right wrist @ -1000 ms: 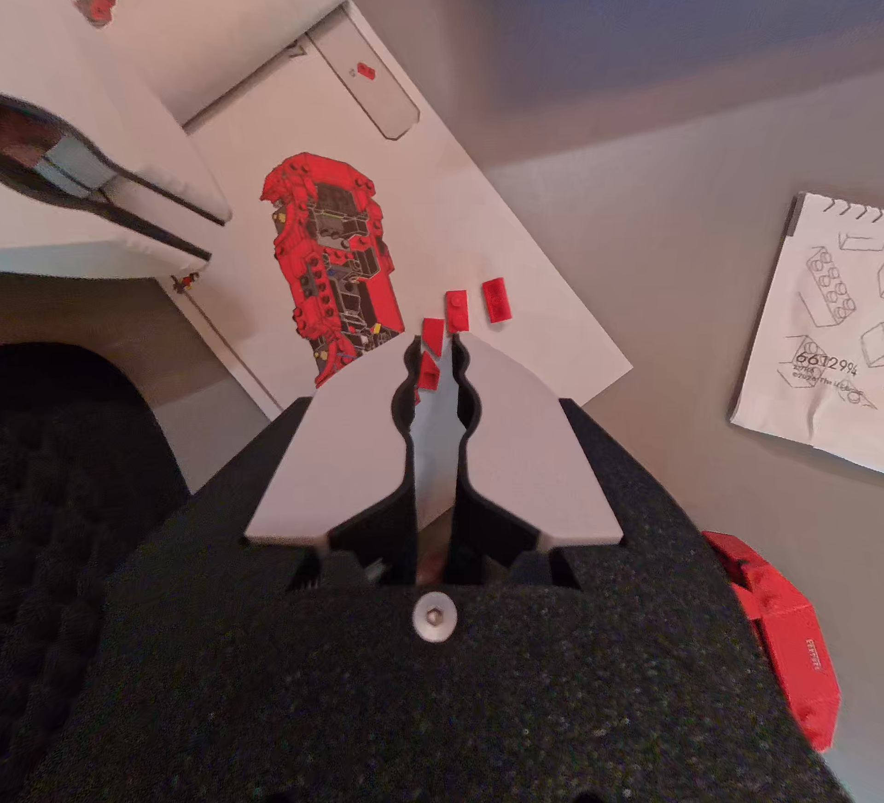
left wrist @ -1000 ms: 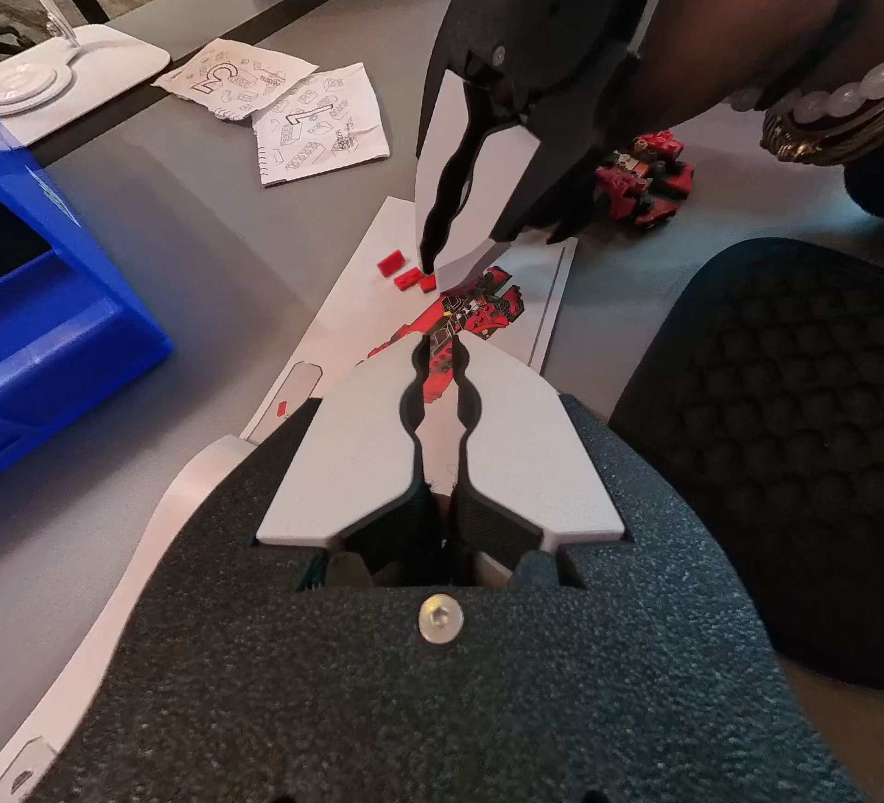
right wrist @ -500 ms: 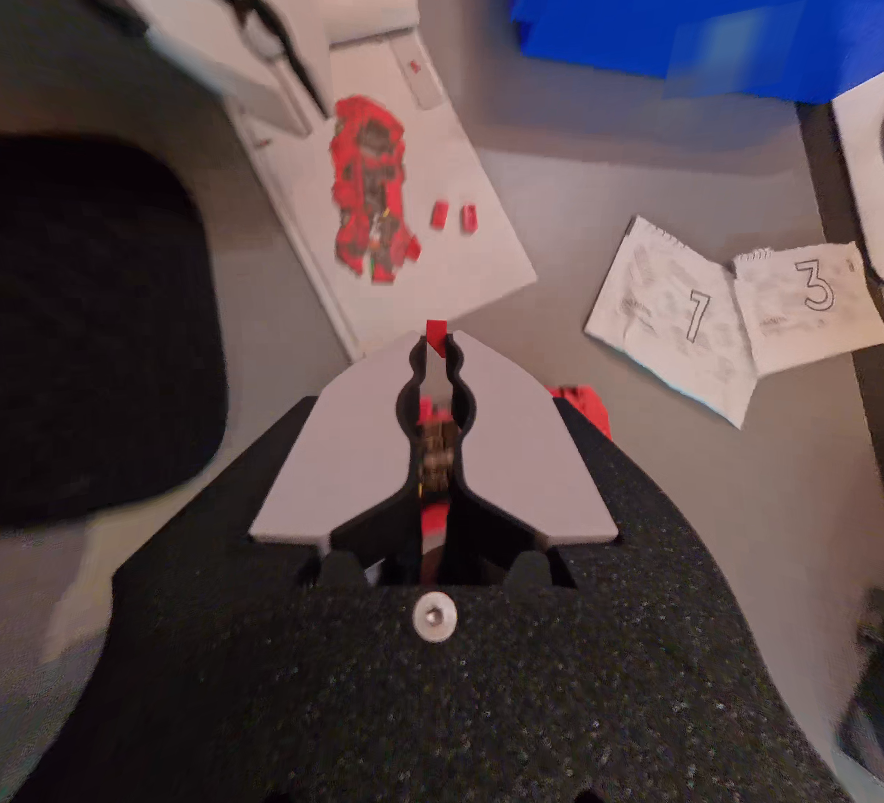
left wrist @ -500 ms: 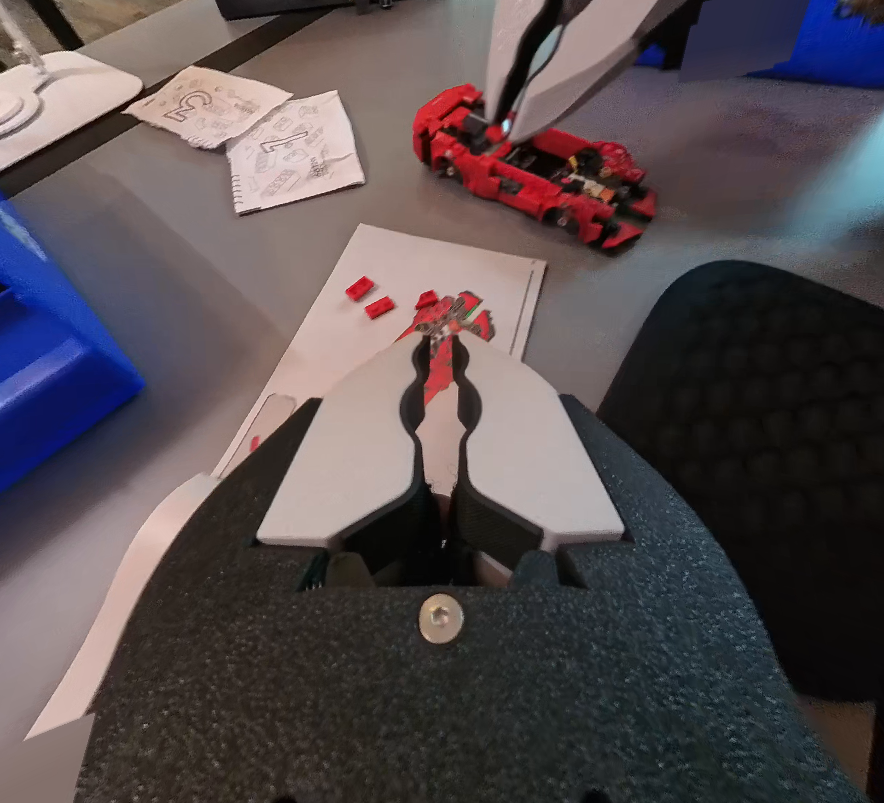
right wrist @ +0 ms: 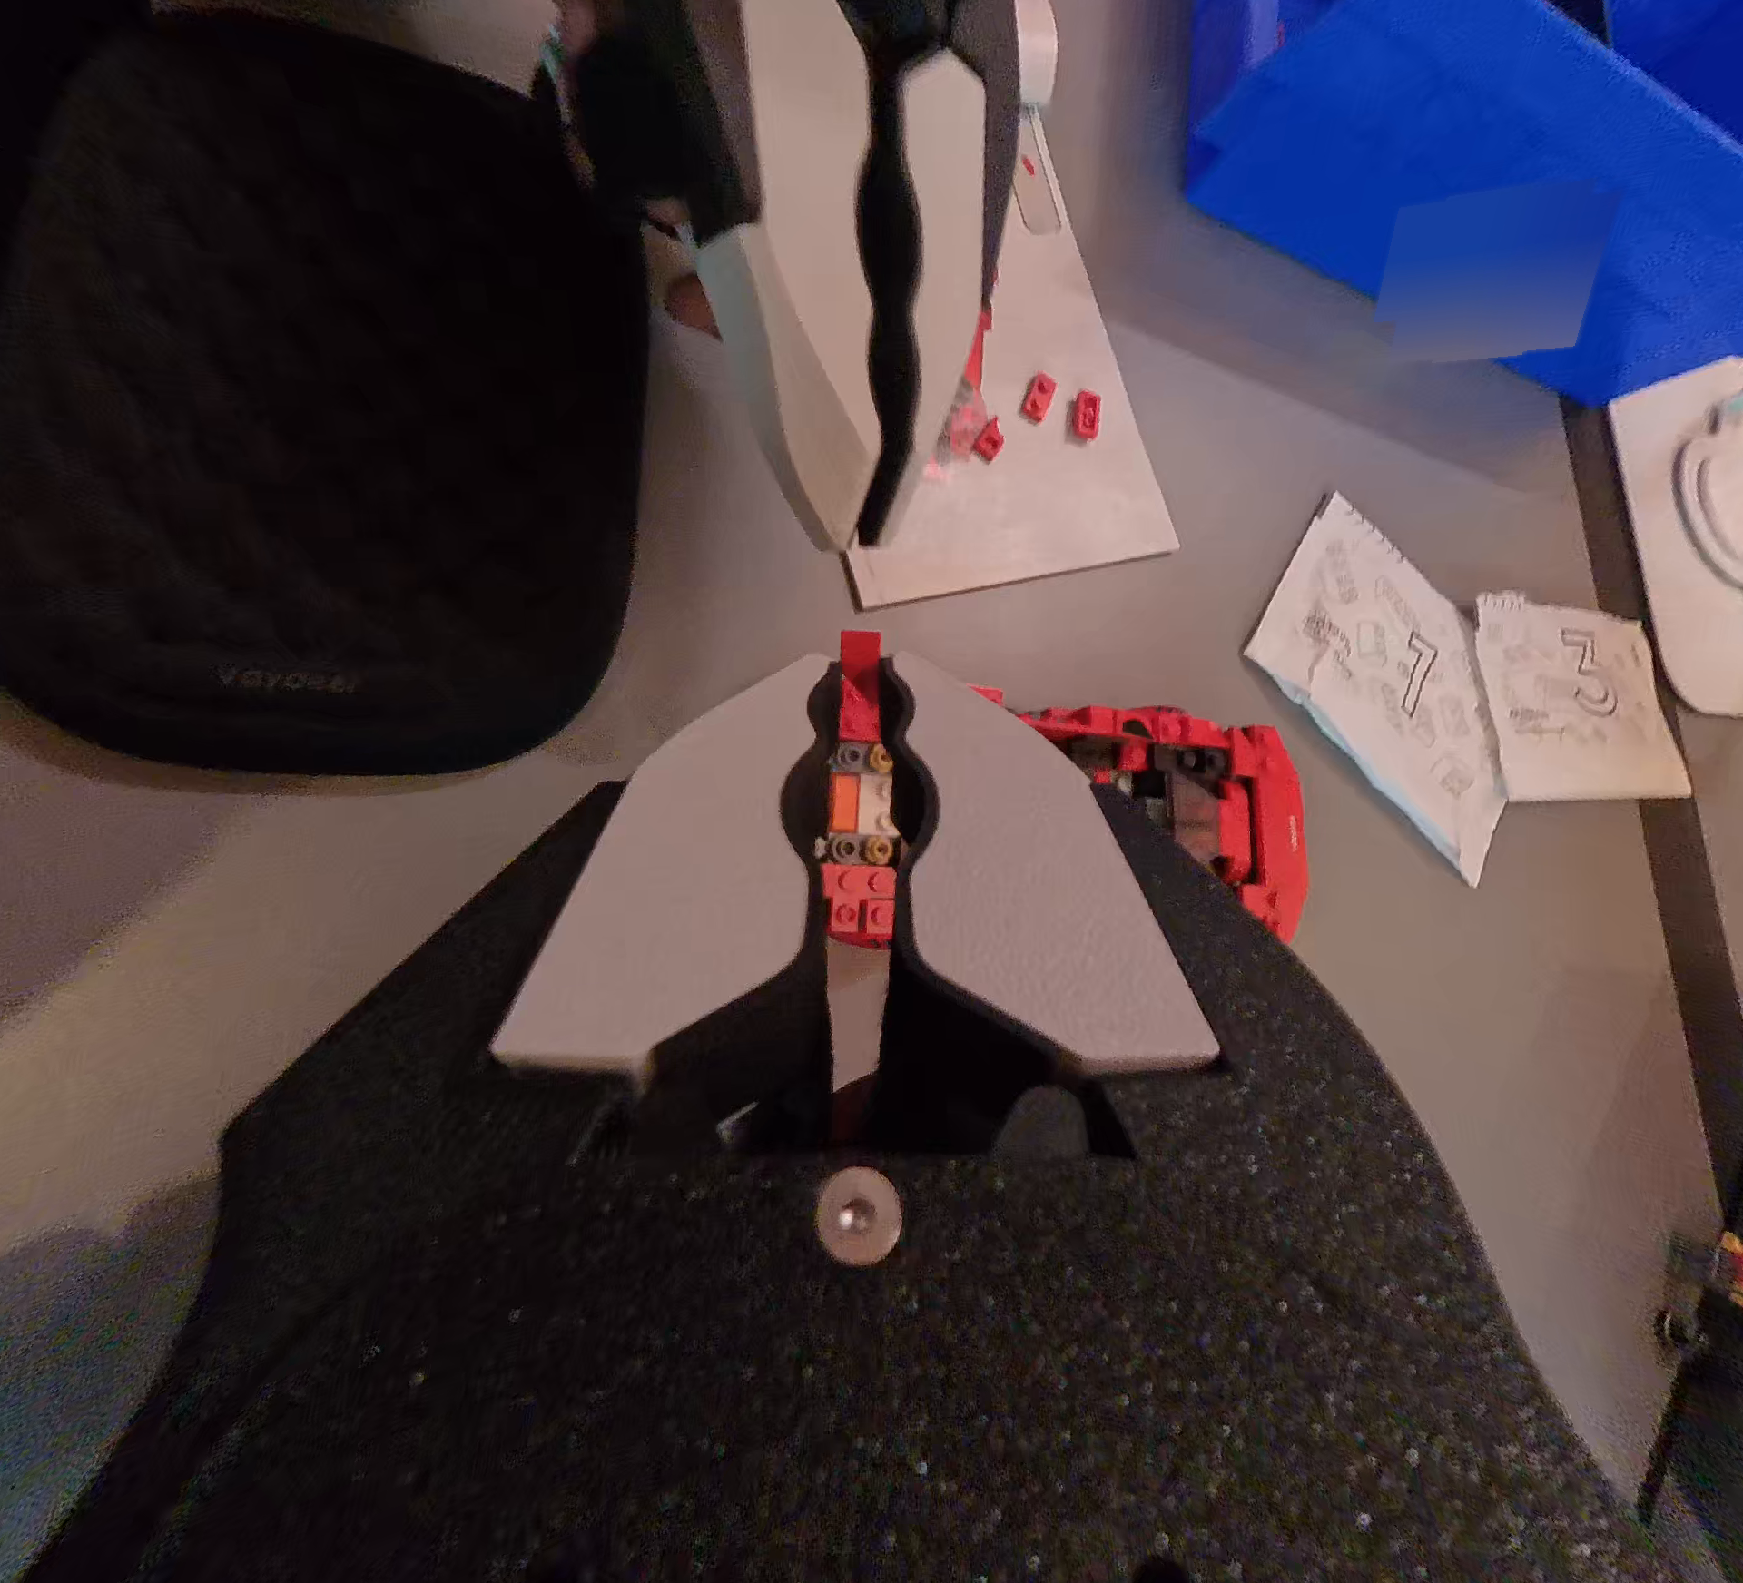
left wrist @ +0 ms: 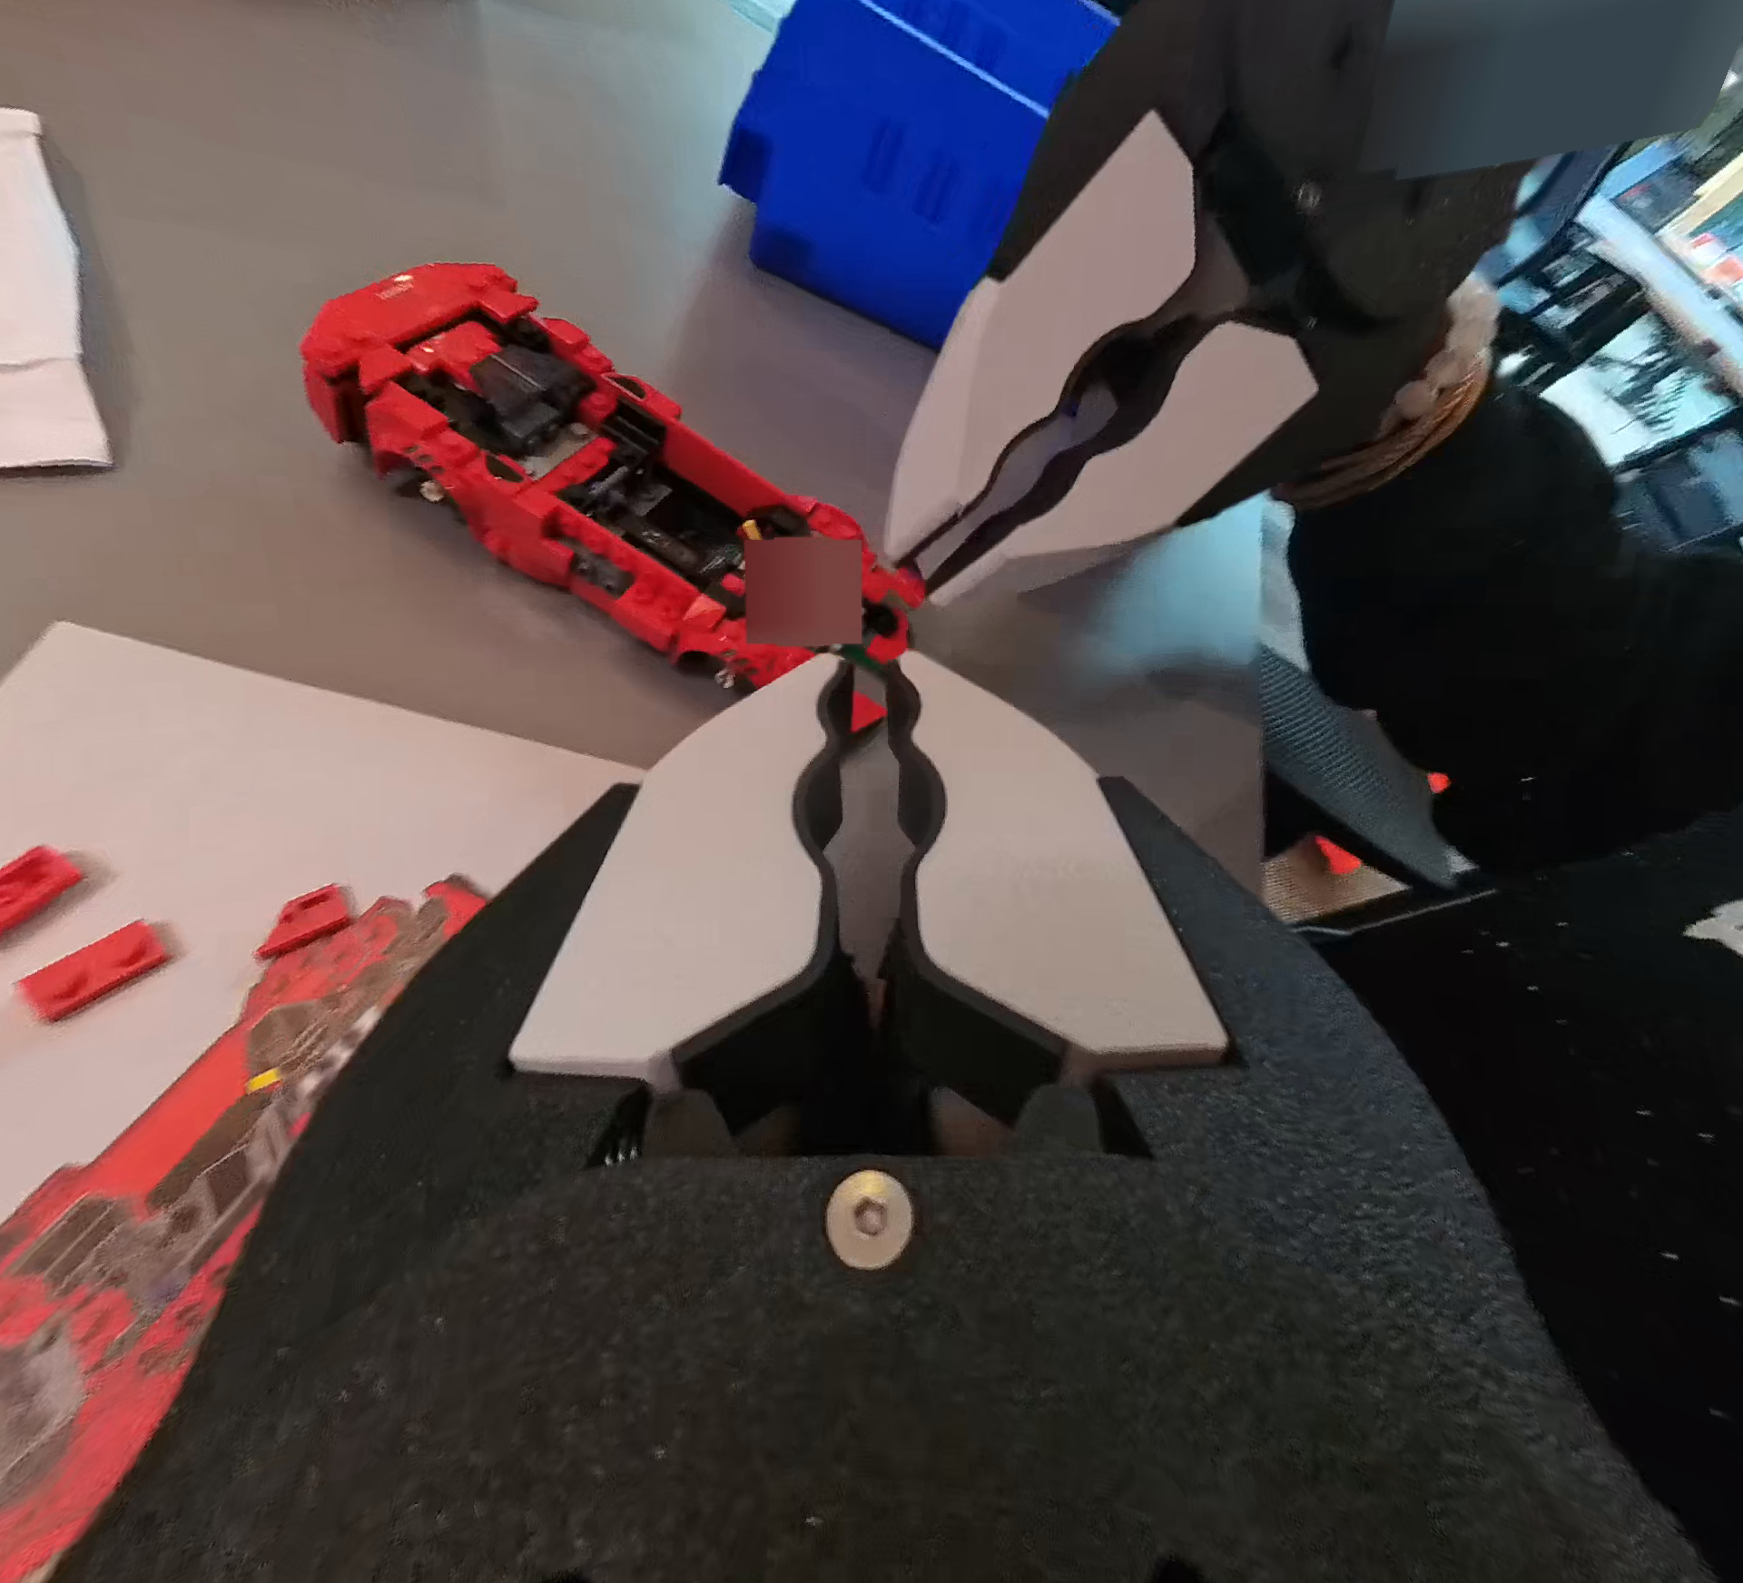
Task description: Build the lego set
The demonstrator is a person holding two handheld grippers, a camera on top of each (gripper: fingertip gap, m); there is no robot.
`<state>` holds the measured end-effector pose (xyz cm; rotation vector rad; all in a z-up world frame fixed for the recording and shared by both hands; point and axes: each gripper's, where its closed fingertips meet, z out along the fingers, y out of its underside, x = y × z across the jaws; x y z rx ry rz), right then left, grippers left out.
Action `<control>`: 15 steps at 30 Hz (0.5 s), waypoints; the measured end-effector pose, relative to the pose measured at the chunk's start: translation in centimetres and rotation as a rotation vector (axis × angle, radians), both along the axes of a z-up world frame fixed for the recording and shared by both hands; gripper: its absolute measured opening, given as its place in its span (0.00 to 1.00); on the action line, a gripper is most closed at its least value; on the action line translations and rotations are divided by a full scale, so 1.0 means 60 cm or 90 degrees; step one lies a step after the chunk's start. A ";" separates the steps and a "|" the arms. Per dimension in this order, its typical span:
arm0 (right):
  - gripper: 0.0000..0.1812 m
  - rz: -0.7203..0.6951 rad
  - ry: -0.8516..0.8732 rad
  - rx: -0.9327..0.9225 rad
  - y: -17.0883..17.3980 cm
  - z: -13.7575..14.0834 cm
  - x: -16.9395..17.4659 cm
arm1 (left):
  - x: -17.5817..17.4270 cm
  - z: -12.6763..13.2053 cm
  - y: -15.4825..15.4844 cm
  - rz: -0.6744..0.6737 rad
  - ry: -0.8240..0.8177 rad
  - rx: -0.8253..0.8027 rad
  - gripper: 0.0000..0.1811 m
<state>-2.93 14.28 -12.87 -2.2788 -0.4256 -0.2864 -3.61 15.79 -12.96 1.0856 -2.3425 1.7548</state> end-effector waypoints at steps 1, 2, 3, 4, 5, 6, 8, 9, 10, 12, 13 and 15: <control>0.04 0.009 -0.003 0.008 0.001 0.004 -0.003 | -0.001 0.003 -0.005 -0.005 0.013 -0.017 0.03; 0.04 0.013 -0.006 0.010 0.002 0.007 -0.005 | -0.001 0.005 -0.011 -0.011 0.027 -0.034 0.04; 0.04 0.016 -0.010 0.009 0.002 0.009 -0.005 | -0.003 0.008 -0.016 -0.018 0.040 -0.051 0.04; 0.04 0.019 -0.017 0.010 0.003 0.010 -0.006 | -0.004 0.011 -0.020 -0.021 0.052 -0.065 0.05; 0.04 0.023 -0.023 0.013 0.004 0.012 -0.006 | -0.005 0.013 -0.024 -0.025 0.062 -0.077 0.06; 0.04 0.027 -0.025 0.015 0.006 0.013 -0.008 | -0.007 0.013 -0.028 -0.029 0.070 -0.086 0.06; 0.04 0.032 -0.031 0.017 0.008 0.014 -0.010 | -0.007 0.013 -0.031 -0.030 0.080 -0.093 0.06; 0.04 0.029 -0.035 0.015 0.008 0.013 -0.008 | -0.007 0.010 -0.028 -0.027 0.083 -0.086 0.06; 0.04 0.019 -0.036 0.006 0.008 0.010 -0.004 | -0.006 0.007 -0.020 -0.021 0.082 -0.070 0.06; 0.04 -0.007 -0.033 -0.017 0.011 0.002 0.007 | 0.005 -0.003 0.022 0.030 0.054 -0.003 0.07; 0.04 -0.019 -0.029 -0.020 0.019 -0.001 0.013 | 0.013 -0.008 0.054 0.074 0.028 0.042 0.06; 0.04 -0.048 0.005 -0.019 0.052 -0.009 0.020 | 0.020 -0.015 0.118 0.150 -0.015 0.119 0.06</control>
